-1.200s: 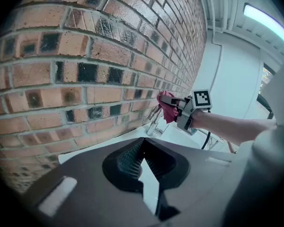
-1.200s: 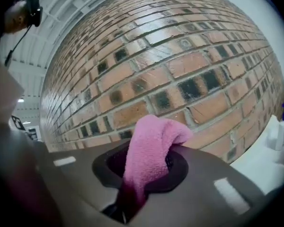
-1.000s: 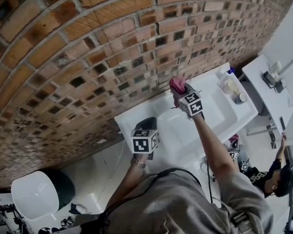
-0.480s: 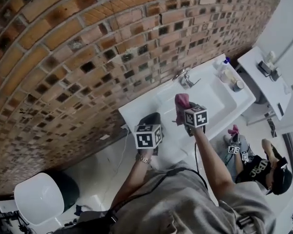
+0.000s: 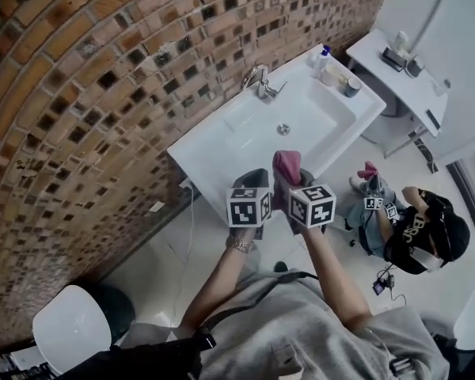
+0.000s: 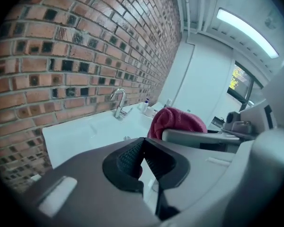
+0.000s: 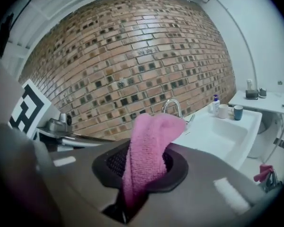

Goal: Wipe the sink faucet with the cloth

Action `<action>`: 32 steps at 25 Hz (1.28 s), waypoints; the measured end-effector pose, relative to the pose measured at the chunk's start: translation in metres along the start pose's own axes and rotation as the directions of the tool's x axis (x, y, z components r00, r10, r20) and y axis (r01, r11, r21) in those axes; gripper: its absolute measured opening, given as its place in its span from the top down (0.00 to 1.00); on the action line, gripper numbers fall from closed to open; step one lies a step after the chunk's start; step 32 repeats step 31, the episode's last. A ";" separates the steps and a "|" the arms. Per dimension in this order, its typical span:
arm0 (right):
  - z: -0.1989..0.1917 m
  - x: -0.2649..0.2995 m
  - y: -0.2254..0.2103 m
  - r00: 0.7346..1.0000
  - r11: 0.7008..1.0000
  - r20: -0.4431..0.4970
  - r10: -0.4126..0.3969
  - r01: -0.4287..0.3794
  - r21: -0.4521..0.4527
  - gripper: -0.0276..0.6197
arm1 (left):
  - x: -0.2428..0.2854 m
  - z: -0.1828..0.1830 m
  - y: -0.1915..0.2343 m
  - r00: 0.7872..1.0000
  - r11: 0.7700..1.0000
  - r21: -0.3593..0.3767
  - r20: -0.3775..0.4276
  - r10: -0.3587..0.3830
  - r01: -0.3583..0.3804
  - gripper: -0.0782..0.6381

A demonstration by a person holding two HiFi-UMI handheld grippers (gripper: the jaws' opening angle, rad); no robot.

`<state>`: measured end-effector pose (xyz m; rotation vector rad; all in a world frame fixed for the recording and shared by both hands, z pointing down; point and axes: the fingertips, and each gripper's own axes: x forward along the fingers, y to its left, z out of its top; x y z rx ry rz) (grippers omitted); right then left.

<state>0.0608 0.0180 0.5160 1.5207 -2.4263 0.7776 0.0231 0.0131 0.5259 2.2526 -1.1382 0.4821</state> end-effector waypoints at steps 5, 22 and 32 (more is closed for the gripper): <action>-0.039 -0.068 0.033 0.999 0.996 -0.014 0.029 -0.031 -0.082 0.87 | -0.037 -0.066 -0.042 0.998 0.998 -0.025 -0.026 0.057 -0.058 0.87; -0.104 -0.138 0.118 0.991 0.992 -0.085 0.106 -0.111 -0.065 0.86 | -0.138 -0.136 -0.059 0.993 0.992 -0.040 -0.011 0.118 -0.118 0.87; -0.099 -0.132 0.139 0.990 0.990 -0.091 0.107 -0.114 -0.082 0.86 | -0.153 -0.120 -0.045 0.993 0.993 -0.029 0.016 0.118 -0.117 0.87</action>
